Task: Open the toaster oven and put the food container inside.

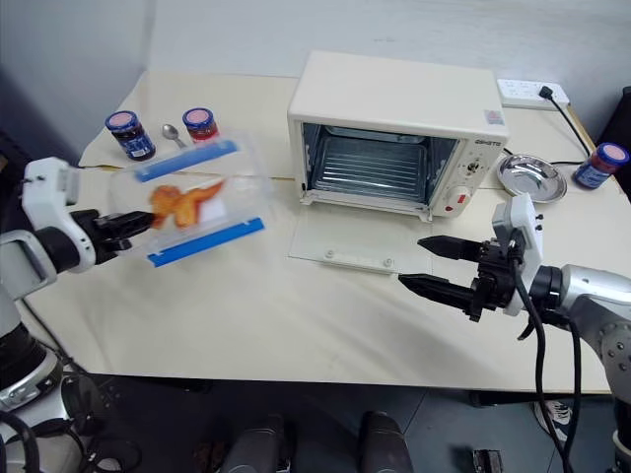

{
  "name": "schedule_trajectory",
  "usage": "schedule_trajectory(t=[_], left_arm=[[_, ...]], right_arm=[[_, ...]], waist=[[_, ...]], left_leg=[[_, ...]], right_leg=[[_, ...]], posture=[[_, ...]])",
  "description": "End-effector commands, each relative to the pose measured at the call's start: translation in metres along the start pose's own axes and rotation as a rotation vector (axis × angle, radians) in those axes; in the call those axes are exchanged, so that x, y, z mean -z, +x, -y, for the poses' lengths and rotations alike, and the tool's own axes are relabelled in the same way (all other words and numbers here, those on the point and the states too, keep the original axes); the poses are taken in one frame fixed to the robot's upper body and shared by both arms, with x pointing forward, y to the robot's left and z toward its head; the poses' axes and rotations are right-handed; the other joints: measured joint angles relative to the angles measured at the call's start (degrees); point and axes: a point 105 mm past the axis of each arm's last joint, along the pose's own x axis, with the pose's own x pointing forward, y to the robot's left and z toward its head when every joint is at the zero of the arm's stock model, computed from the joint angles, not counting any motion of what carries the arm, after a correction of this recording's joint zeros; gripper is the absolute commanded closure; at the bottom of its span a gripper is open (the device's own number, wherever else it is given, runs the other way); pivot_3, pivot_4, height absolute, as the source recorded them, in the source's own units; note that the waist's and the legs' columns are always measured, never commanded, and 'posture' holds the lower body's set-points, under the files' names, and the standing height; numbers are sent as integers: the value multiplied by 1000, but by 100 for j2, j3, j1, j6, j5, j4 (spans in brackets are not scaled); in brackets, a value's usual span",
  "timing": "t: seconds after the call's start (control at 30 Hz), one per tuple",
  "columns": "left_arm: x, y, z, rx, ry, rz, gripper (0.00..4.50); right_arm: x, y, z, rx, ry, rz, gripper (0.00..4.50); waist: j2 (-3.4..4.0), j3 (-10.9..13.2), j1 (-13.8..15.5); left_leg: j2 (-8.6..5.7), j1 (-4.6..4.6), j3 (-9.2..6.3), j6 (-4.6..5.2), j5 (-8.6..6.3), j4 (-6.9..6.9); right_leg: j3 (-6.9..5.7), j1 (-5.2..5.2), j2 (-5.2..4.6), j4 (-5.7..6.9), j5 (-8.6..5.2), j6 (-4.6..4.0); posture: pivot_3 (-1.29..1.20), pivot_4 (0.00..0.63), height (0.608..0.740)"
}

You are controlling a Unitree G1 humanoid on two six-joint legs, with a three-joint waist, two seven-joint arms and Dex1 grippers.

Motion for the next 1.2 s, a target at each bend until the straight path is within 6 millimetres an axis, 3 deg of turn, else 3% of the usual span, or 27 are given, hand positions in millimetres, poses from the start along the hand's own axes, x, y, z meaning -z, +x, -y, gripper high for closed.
schedule_trajectory(t=[0.03, 0.37, 0.57, 0.8, 0.97, 1.07, 1.2], left_arm=[[-12, 9, 30, 171, 95, 6, 3181], [-25, 105, 105, 300, 190, -22, 3181], [-24, 138, 135, 338, 268, -50, 3181], [-16, 162, 146, 327, 355, -86, 3181], [-20, 169, 154, 344, 353, -58, 1689], [-39, 158, 162, 414, 289, 26, 855], [-64, 131, 162, 489, 226, 151, 855]], right_arm=[[-13, -6, -5, 31, -66, 50, 0], [-8, -15, -9, 124, -59, 79, 0], [-5, -22, -14, 172, -50, 94, 0], [-3, -27, -17, 213, -44, 101, 0], [-3, -27, -16, 228, -47, 107, 0], [-3, -28, -14, 238, -51, 102, 0], [-2, -28, -12, 240, -58, 90, 0]], waist=[[1, 1, -10], [-2, 2, 120], [-2, 2, 84], [-2, 2, 70], [-2, 2, 69], [-2, 2, 68], [-2, 2, 37]], left_leg=[[0, 1, 4, 0, 0, -2], [-9, -2, 45, 6, 3, 7], [-7, -1, 53, 6, 3, 0], [-8, -1, 55, 9, 5, 3], [-8, 0, 54, 10, 6, 4], [-7, -1, 54, 10, 6, 4], [-6, -2, 53, 10, 6, 2]], right_leg=[[2, -2, 0, 0, 0, 0], [-2, 7, -1, -3, 1, 2], [-2, 1, 2, -3, 1, 2], [-1, 3, 2, -2, 1, 3], [-1, 4, 1, -3, 1, 3], [-1, 3, 1, -2, 1, 3], [-1, 2, 1, -2, 1, 3]], posture=[[0, 150, 740], [0, 150, 740], [0, 150, 740], [0, 150, 740], [0, 150, 740], [0, 150, 740], [0, 150, 740]])
